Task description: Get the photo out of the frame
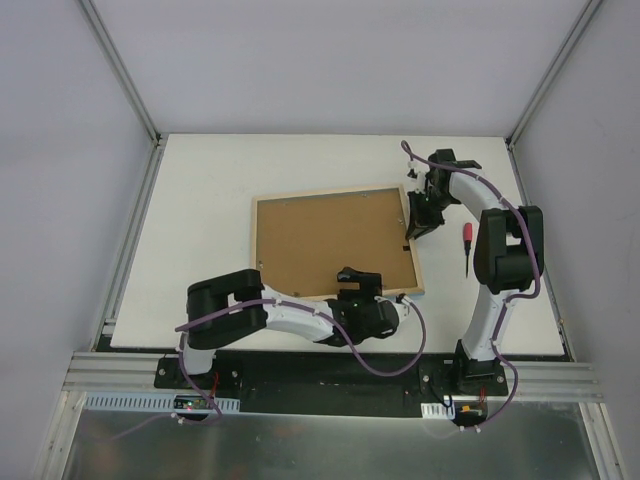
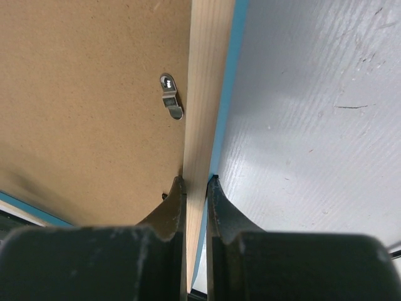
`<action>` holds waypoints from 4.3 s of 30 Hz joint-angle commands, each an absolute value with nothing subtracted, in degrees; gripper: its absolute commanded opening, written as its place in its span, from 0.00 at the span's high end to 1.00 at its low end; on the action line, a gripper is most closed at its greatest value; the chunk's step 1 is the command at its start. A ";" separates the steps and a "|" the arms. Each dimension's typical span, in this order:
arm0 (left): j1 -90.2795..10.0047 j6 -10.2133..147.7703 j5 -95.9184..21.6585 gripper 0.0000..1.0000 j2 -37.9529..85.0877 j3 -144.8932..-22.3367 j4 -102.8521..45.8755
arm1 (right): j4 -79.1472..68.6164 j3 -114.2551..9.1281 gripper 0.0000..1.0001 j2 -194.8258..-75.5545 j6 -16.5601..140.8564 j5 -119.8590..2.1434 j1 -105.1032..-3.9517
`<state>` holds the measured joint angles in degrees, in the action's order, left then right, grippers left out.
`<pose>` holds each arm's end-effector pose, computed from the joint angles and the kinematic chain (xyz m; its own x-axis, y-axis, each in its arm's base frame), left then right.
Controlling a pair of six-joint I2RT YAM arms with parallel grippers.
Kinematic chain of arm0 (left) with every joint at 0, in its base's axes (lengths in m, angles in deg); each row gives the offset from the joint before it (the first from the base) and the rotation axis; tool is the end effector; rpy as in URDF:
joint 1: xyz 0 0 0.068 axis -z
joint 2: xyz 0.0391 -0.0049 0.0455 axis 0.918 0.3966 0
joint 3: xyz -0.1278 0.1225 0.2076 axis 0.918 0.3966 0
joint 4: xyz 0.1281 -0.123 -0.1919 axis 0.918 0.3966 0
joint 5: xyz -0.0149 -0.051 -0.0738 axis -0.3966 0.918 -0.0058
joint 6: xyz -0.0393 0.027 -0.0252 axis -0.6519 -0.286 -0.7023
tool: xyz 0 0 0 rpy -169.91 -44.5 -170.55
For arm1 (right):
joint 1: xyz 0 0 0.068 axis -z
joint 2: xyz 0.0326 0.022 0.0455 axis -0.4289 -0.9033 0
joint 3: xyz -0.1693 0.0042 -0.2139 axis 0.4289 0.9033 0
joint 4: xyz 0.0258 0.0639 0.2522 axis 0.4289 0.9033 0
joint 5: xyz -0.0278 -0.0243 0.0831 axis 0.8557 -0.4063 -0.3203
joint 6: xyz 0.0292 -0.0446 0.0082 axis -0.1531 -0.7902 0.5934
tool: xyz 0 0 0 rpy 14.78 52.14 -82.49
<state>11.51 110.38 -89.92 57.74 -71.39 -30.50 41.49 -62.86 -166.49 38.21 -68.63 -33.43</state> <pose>0.1031 -0.3692 0.1434 0.1715 0.9185 -0.3563 0.5901 0.1938 0.7837 0.3914 0.0660 0.1985 -0.8451 -0.4030 -0.3513 -0.4864 0.8523 0.1925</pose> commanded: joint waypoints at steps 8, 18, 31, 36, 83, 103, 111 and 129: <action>11.59 113.14 -89.69 0.67 63.03 -66.38 -35.09 | 45.73 -66.05 0.99 -164.85 39.51 -77.06 -32.78; 11.59 114.63 -89.34 1.00 60.67 -66.21 -35.70 | 46.17 -66.23 1.00 -165.11 39.16 -77.93 -31.99; 10.44 122.98 -84.33 1.00 48.80 -61.28 -40.88 | 46.61 -66.14 0.83 -165.56 38.55 -81.01 -30.50; 9.92 124.21 -80.91 1.00 45.20 -61.10 -39.40 | 47.05 -66.58 0.62 -165.29 37.85 -83.38 -29.97; -5.82 107.34 -48.03 1.00 39.92 -107.86 14.66 | 39.05 -42.69 0.28 -117.23 -25.49 -115.54 -9.14; -6.96 106.20 -44.17 1.00 39.39 -111.29 18.35 | 58.91 -38.98 0.09 -115.80 -65.42 -131.11 -14.67; -6.87 105.41 -42.85 1.00 39.74 -112.61 19.40 | 49.74 -36.44 0.14 -117.04 -61.51 -124.62 -22.41; -6.96 105.49 -43.19 1.00 39.74 -112.00 20.81 | 23.85 -28.96 0.55 -111.24 -40.03 -111.77 -31.46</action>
